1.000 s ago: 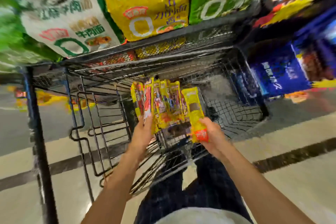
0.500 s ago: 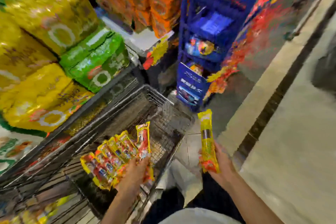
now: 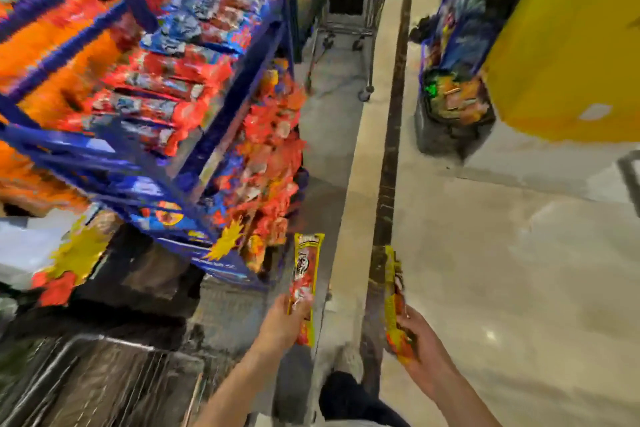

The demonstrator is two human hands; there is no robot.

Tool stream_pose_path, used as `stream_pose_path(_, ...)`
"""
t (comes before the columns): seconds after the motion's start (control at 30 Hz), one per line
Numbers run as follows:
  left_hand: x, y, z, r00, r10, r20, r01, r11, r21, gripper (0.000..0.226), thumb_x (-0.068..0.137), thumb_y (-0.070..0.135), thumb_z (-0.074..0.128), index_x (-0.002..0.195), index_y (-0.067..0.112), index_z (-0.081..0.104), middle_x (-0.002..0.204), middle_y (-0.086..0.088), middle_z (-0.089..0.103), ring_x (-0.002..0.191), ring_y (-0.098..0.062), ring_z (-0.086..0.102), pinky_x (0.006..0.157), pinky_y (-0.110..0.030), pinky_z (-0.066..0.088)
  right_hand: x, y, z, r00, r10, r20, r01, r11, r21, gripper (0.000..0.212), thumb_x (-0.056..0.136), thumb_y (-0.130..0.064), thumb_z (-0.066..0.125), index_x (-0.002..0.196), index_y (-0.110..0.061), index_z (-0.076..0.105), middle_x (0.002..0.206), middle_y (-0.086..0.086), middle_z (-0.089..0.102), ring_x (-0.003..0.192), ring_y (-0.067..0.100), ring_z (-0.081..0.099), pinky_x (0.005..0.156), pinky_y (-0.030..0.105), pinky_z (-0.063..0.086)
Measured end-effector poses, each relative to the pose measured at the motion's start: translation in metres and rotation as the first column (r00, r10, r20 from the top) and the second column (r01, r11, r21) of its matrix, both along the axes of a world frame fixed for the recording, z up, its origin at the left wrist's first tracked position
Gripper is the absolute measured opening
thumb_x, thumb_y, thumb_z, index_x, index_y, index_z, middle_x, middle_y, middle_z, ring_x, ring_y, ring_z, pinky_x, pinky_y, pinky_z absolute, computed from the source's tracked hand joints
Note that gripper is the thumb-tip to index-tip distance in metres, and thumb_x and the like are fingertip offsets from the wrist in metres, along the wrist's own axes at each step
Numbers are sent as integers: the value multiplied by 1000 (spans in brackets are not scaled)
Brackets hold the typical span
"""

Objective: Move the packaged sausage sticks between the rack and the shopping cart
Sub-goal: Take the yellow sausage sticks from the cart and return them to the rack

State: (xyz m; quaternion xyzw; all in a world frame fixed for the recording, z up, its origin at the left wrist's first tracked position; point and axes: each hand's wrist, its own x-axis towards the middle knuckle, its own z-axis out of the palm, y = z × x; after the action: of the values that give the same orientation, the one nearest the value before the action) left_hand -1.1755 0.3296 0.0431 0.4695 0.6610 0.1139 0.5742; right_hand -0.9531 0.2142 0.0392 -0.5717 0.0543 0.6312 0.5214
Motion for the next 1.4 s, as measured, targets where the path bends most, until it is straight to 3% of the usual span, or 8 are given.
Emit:
stream_pose_path(0.2, 101, 46, 28, 991, -91, 93, 86, 995, 53, 6, 94, 24, 61, 96, 20, 57, 82, 1, 66, 55, 9, 61, 51, -10, 45, 88, 39, 11, 997, -56, 61, 55, 998, 26, 40, 87, -5, 61, 125, -15, 55, 106, 16, 70, 82, 31, 67, 65, 35, 54)
stream_pose_path(0.33, 103, 75, 18, 996, -41, 80, 39, 999, 27, 25, 95, 26, 59, 119, 22, 52, 99, 1, 67, 83, -9, 68, 71, -28, 58, 101, 85, 11, 993, 82, 79, -86, 995, 47, 36, 86, -1, 62, 118, -19, 61, 101, 11, 72, 86, 29, 66, 67, 34, 52)
stream_pose_path(0.6, 145, 162, 2, 984, 97, 148, -103, 994, 34, 26, 95, 3, 55, 110, 24, 51, 90, 6, 61, 72, -1, 58, 53, -11, 49, 133, 188, -2, 899, 381, 215, -390, 921, 2, 62, 75, -14, 79, 129, -36, 57, 121, -3, 67, 110, 21, 64, 100, 43, 50)
stream_pose_path(0.77, 191, 232, -11, 974, 177, 144, -176, 984, -15, 26, 94, 3, 56, 119, 6, 51, 84, -2, 61, 68, -14, 61, 43, -17, 48, 192, 269, -3, 880, 412, 237, -421, 907, -13, 54, 82, -10, 74, 126, -36, 55, 118, -6, 66, 108, 18, 64, 95, 38, 52)
stream_pose_path(0.9, 231, 295, -5, 974, 181, 134, -177, 984, -34, 51, 78, 36, 69, 120, 15, 50, 101, -6, 67, 81, -23, 68, 68, -45, 60, 250, 331, 1, 904, 339, 260, -349, 937, -10, 56, 81, -2, 73, 129, -26, 55, 112, 4, 72, 102, 25, 68, 87, 38, 54)
stream_pose_path(1.1, 280, 388, 12, 965, 186, 183, -185, 982, -23, 30, 93, 11, 59, 121, 11, 50, 84, -8, 60, 58, -16, 58, 52, -35, 50, 303, 427, 22, 903, 343, 259, -369, 928, 57, 50, 83, -6, 70, 127, -28, 58, 116, 12, 68, 107, 34, 65, 97, 49, 51)
stream_pose_path(1.3, 289, 449, 52, 884, 323, 337, -365, 928, 68, 28, 95, 14, 59, 122, 16, 54, 105, -3, 68, 85, -14, 66, 72, -30, 54, 298, 537, 56, 830, 476, 292, -537, 824, 183, 56, 72, -16, 73, 121, -39, 58, 112, 4, 69, 106, 23, 65, 85, 34, 54)
stream_pose_path(1.4, 284, 481, 64, 828, 399, 393, -462, 884, 76, 26, 96, 13, 57, 121, 12, 55, 95, 1, 69, 70, -4, 68, 58, -21, 53, 286, 604, 63, 718, 581, 385, -683, 695, 226, 62, 74, -16, 74, 129, -36, 53, 108, -14, 72, 105, 8, 66, 85, 23, 51)
